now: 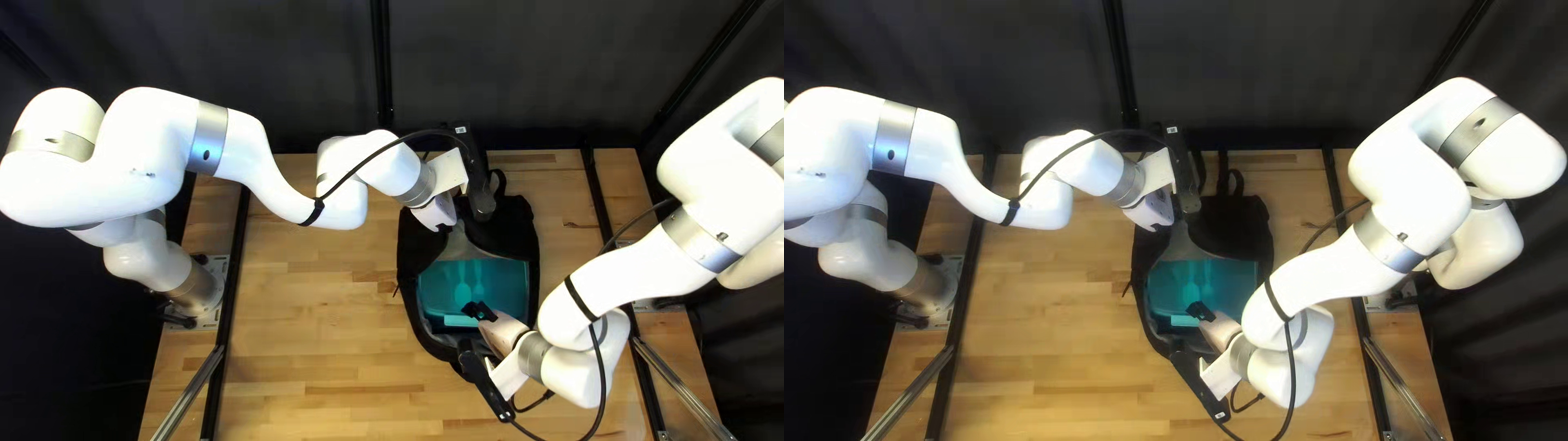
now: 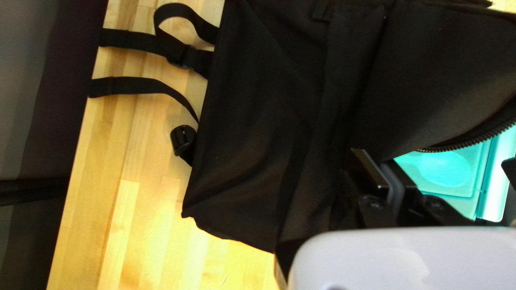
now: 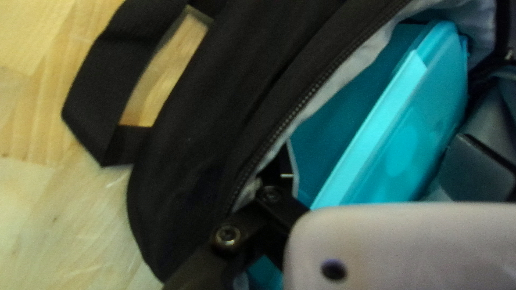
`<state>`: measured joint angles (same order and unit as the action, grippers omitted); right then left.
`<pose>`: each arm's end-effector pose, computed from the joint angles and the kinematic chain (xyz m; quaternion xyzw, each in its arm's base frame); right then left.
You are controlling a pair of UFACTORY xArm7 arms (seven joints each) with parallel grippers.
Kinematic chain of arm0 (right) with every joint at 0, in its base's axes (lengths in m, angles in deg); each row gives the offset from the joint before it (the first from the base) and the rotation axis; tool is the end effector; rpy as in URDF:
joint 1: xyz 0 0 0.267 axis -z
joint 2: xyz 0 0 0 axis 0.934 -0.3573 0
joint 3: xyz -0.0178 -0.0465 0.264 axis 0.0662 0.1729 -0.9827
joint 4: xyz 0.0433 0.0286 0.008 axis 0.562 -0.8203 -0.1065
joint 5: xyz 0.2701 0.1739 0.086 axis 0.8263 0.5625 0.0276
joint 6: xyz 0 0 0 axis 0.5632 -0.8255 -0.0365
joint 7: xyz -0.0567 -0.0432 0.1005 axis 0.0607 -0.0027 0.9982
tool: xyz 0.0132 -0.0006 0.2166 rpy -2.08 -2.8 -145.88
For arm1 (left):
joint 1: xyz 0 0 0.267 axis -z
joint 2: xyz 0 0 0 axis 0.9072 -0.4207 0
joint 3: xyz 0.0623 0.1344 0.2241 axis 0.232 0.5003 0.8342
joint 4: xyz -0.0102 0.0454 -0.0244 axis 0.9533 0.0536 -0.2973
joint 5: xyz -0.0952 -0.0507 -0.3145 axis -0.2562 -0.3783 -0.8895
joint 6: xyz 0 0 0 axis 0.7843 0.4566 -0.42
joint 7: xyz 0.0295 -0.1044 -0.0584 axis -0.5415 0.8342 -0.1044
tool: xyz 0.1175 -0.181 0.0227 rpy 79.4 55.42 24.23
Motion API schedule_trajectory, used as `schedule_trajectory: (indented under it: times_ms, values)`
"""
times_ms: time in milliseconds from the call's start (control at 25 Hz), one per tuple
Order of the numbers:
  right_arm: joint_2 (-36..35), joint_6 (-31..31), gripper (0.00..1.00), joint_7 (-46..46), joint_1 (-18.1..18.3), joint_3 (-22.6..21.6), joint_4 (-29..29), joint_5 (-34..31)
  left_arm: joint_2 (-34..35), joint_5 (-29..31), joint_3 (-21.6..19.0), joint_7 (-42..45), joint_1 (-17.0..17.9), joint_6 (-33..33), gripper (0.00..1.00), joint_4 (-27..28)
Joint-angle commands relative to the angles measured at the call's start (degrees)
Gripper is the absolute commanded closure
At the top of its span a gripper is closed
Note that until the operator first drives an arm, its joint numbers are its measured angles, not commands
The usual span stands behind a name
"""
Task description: Remove a lunch box from a kids backpack
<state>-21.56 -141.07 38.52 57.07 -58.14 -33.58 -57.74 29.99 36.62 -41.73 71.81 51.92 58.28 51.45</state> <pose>0.4582 0.1042 0.0565 0.8736 0.3250 0.1182 0.3424 0.5961 0.0554 0.1773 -0.9640 -0.0750 -0.2524 0.0364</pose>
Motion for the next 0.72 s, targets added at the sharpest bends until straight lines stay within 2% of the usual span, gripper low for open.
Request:
schedule_trajectory:
  times_ms: [40,320,560,720]
  values:
    - [-1.65,-2.74,0.0,1.57,-0.92,0.0,1.31,-0.55,0.09,0.1,0.0,0.11,0.02,0.32,1.0,-0.32]
    - [-2.46,-7.44,0.0,2.77,-2.02,-0.06,3.04,-0.14,0.1,0.4,0.03,0.48,0.03,1.04,1.0,-0.99]
    - [-2.19,-7.8,0.0,2.7,-1.33,0.61,2.71,-0.15,0.07,0.47,0.04,0.58,0.04,1.32,1.0,-1.05]
    - [-1.15,-7.42,0.06,2.98,-0.83,0.91,1.6,-0.08,0.04,0.46,0.09,0.6,0.0,1.64,1.0,-1.28]
